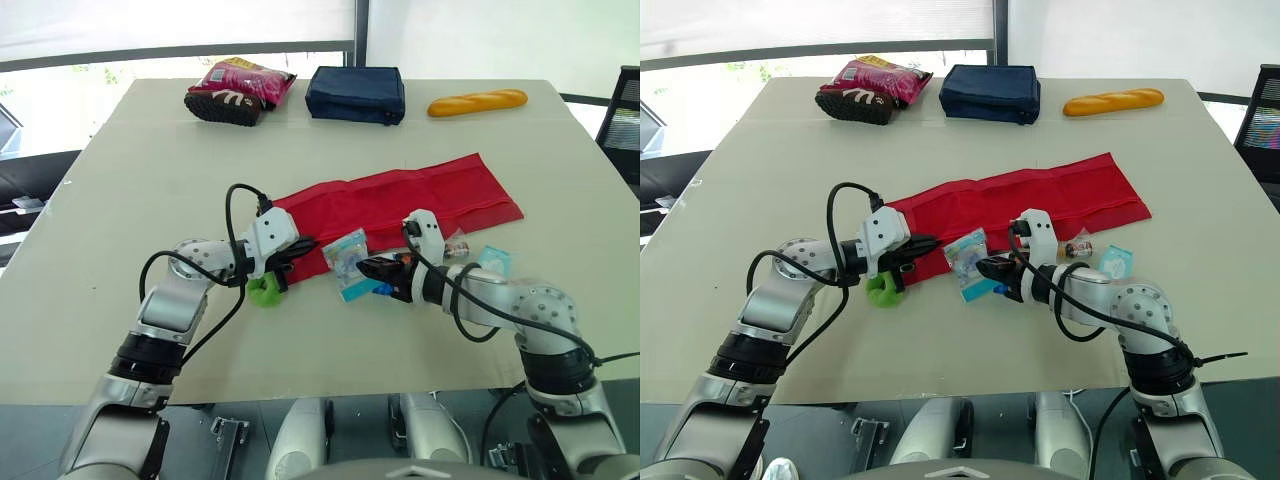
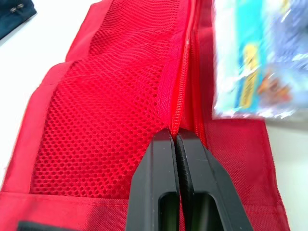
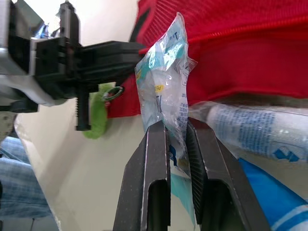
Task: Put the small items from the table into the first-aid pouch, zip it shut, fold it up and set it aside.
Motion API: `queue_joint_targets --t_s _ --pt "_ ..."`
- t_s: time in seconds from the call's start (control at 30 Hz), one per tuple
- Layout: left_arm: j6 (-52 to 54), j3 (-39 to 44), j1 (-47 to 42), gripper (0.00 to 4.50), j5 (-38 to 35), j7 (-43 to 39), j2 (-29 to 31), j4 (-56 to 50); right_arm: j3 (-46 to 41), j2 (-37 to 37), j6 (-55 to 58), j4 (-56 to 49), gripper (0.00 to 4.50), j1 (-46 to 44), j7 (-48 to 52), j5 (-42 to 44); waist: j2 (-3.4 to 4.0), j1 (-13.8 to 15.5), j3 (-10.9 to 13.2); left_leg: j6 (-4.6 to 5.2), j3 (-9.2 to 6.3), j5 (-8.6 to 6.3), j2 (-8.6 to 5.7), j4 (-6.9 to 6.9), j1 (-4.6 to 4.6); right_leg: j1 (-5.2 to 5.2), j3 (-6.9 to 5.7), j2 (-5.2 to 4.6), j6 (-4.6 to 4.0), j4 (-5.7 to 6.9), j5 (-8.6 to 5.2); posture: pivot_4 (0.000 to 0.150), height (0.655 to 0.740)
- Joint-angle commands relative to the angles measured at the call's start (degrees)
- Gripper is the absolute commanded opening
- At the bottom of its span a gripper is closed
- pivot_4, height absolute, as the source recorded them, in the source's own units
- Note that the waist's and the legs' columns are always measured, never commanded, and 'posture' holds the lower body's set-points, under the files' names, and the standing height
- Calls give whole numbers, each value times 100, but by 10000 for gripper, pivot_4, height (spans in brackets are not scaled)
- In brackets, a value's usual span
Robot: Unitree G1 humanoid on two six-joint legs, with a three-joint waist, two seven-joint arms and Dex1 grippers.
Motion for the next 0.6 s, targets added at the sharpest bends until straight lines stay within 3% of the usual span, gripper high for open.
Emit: queue_joint_targets --t_s 0.03,0.4,0.6 --pt "-115 119 -80 503 -130 -172 54 -194 -72 235 47 239 28 -309 -103 55 0 -6 0 0 0 0 0 0 0 0 0 1 0 0 0 1500 7134" --pt "-241 111 0 503 -92 -151 -29 -207 -191 884 380 1126 28 -678 -309 -28 1 -5 0 0 -3 0 1 0 -2 0 -1 0 -1 1 1 1500 7134" --pt "-209 69 254 503 -128 -193 -38 -434 -676 1405 74 1676 28 -973 -506 -115 2 -45 -1 0 -2 0 2 0 2 0 0 2 -2 4 1 1500 7134"
